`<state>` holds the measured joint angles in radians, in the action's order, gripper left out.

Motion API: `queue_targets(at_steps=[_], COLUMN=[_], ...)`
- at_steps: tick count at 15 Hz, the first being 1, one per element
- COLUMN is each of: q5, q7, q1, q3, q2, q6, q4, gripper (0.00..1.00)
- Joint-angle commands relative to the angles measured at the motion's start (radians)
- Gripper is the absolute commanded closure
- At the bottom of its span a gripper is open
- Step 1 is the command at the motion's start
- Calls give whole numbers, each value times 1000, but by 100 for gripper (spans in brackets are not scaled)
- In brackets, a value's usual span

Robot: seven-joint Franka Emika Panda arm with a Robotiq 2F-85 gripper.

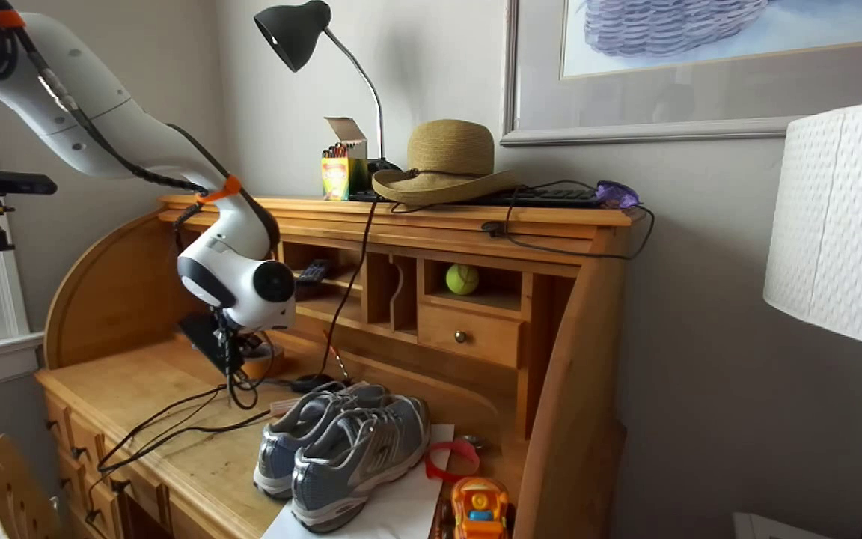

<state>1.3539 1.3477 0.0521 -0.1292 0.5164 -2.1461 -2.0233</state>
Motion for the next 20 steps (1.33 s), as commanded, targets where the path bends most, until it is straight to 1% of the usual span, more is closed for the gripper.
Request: queue_targets(at_steps=[1,3,4,6,8,10,12,13,14,16,17,18,19,20], q5=[157,259,317,424,584,745,879,838,798,802,802,808,850,854], q7=[103,132,138,155,208,280,333,342,307,313,314,274,249,207], q1=[-13,-36,-54,-79,-100,-121,-152,-162,-150,-161,-163,-154,-141,-130], q3=[23,38,45,52,56,64,71,72,79,78,78,81,92,103], q2=[-156,-214,-240,-281,-318,-348,-366,-353,-321,-331,-333,-329,-324,-320], q6=[-13,-62,-113,-176,-233,-271,-357,-364,-322,-342,-342,-318,-302,-289], q4=[-196,-282,-324,-390,-447,-481,-489,-469,-459,-459,-459,-445,-440,-439], gripper=[92,92,92,92,92,92,92,92,67,67,92,92,92,92])
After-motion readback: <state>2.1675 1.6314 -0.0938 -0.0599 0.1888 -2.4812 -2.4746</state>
